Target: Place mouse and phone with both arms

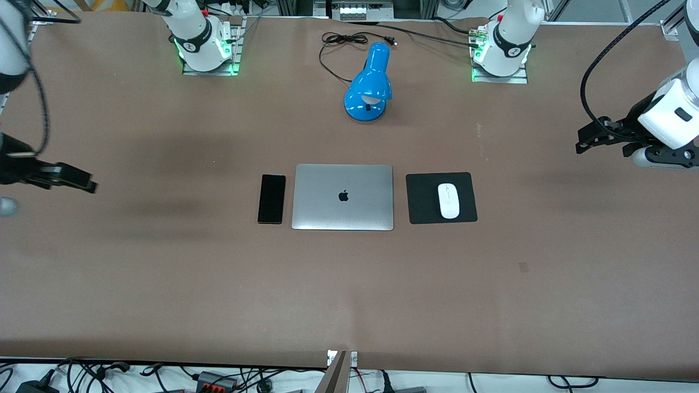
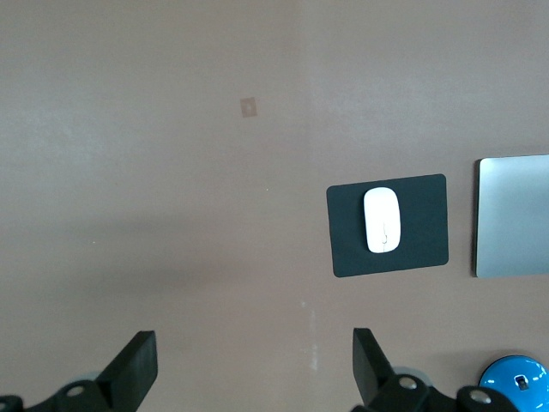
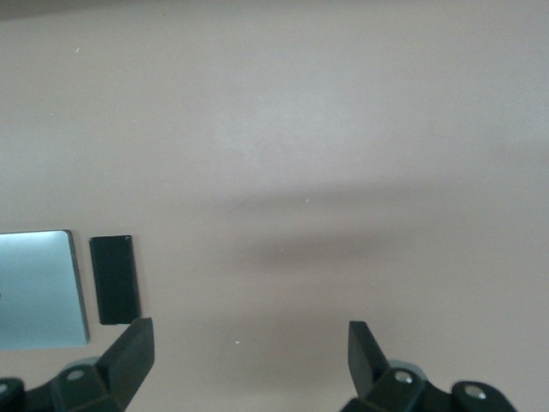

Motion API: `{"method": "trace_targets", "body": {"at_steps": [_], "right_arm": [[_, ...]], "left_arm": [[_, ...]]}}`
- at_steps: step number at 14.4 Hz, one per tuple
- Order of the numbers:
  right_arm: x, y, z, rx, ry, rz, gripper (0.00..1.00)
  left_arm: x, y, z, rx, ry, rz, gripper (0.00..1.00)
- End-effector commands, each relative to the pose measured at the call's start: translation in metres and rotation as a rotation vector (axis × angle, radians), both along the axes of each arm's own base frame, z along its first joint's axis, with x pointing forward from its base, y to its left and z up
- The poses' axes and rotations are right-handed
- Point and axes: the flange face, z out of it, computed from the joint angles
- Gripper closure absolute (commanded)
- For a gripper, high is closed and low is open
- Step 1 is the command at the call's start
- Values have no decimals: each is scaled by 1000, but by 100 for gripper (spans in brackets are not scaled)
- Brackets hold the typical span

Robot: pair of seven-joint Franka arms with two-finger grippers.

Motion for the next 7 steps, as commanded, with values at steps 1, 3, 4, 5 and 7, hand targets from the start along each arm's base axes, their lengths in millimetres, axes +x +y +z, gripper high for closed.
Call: {"method": "trace_targets", "body": {"at_steps": [1, 3, 4, 5, 7], "right_arm": [[-12, 1, 24, 4, -27, 44, 0], [-14, 1, 23, -33, -21, 55, 0], [-14, 1, 22, -45, -19, 64, 0], [-18, 4, 22, -47, -16, 70, 0], [-33, 9, 17, -48, -31, 84, 0]], "left_arm": [[2, 0, 4, 15, 3, -17, 0], [2, 0, 4, 15, 3, -17, 0], [2, 0, 4, 15, 3, -17, 0], [2, 0, 4, 15, 3, -17, 0], [2, -2, 5, 15, 2, -16, 0]]}}
